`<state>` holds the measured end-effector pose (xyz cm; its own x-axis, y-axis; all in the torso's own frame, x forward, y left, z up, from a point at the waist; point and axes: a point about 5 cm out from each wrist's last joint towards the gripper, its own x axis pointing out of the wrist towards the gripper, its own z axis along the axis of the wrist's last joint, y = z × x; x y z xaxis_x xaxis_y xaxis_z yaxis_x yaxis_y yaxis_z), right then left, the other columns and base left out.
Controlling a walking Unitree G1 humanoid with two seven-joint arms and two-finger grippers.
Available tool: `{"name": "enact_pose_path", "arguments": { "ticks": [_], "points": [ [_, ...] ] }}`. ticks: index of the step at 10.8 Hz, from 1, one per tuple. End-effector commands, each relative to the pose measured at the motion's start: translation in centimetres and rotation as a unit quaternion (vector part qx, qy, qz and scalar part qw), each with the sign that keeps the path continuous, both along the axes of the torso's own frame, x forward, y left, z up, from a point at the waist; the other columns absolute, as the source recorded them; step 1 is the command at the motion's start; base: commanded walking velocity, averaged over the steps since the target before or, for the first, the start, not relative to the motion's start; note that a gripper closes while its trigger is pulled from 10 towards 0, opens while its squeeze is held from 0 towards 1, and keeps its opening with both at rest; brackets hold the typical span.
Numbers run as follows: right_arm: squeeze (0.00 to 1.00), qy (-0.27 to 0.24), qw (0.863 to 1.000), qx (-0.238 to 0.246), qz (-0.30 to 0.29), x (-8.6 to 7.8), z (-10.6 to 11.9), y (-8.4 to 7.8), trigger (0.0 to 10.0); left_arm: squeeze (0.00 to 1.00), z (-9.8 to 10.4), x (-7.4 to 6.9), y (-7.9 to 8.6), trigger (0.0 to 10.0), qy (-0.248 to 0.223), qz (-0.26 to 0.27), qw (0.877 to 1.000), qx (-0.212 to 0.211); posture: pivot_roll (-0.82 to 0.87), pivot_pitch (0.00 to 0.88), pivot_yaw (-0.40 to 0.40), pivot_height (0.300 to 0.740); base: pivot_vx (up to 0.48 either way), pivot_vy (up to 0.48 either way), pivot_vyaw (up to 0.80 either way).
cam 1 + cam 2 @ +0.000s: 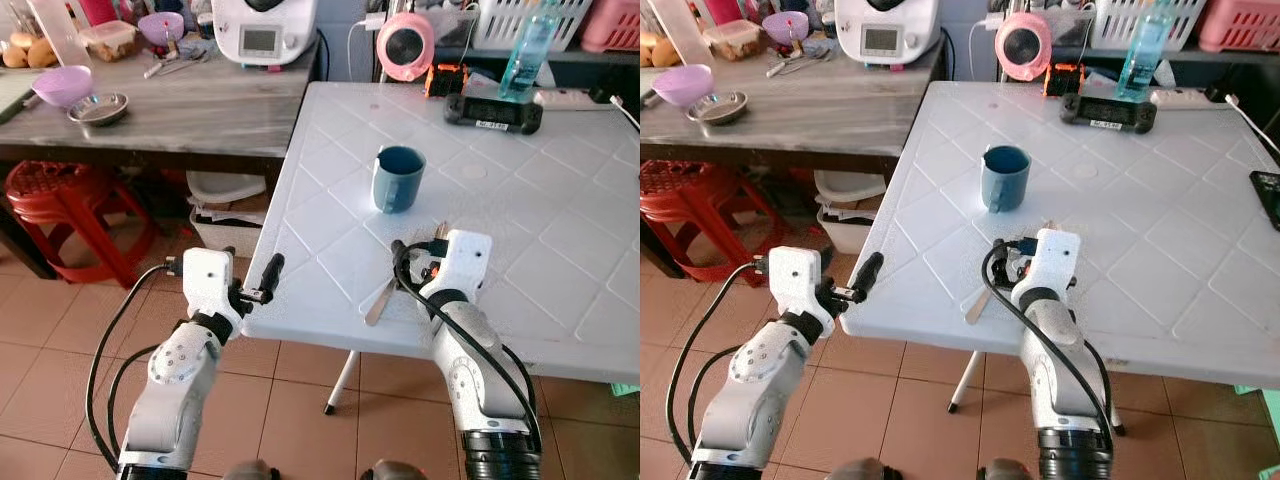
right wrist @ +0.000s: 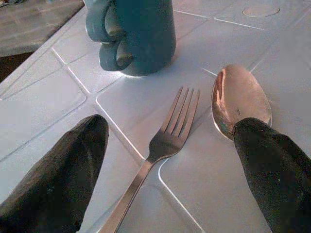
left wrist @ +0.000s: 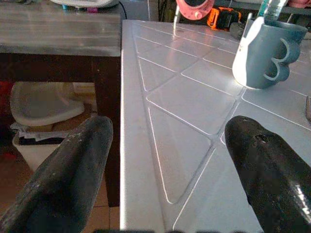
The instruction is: Setting the table
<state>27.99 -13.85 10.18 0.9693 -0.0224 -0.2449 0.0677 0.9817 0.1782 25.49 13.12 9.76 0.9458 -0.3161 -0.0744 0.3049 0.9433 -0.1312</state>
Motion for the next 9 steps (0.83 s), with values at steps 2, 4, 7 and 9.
{"name": "enact_pose_path", "arguments": {
  "ticks": [2, 4, 7, 9],
  "points": [
    [0.0, -0.003, 1.0, 0.004, -0.004, 0.17, 0.39, 0.06, 10.0, 0.0, 0.4, -0.02, 0.12, 10.0, -0.005, 0.0, 1.0, 0.002, -0.01, 0.0, 0.048, 0.74, 0.0, 0.0, 0.0],
    [0.0, -0.003, 1.0, 0.004, -0.004, 0.17, 0.39, 0.06, 10.0, 0.0, 0.4, -0.02, 0.12, 10.0, -0.005, 0.0, 1.0, 0.002, -0.01, 0.0, 0.048, 0.74, 0.0, 0.0, 0.0],
    [0.0, -0.003, 1.0, 0.004, -0.004, 0.17, 0.39, 0.06, 10.0, 0.0, 0.4, -0.02, 0.12, 10.0, -0.005, 0.0, 1.0, 0.002, -0.01, 0.0, 0.048, 0.74, 0.0, 0.0, 0.0],
    [0.0, -0.003, 1.0, 0.004, -0.004, 0.17, 0.39, 0.06, 10.0, 0.0, 0.4, -0.02, 0.12, 10.0, -0.005, 0.0, 1.0, 0.002, -0.01, 0.0, 0.048, 0.74, 0.0, 0.0, 0.0]
  ]
}}
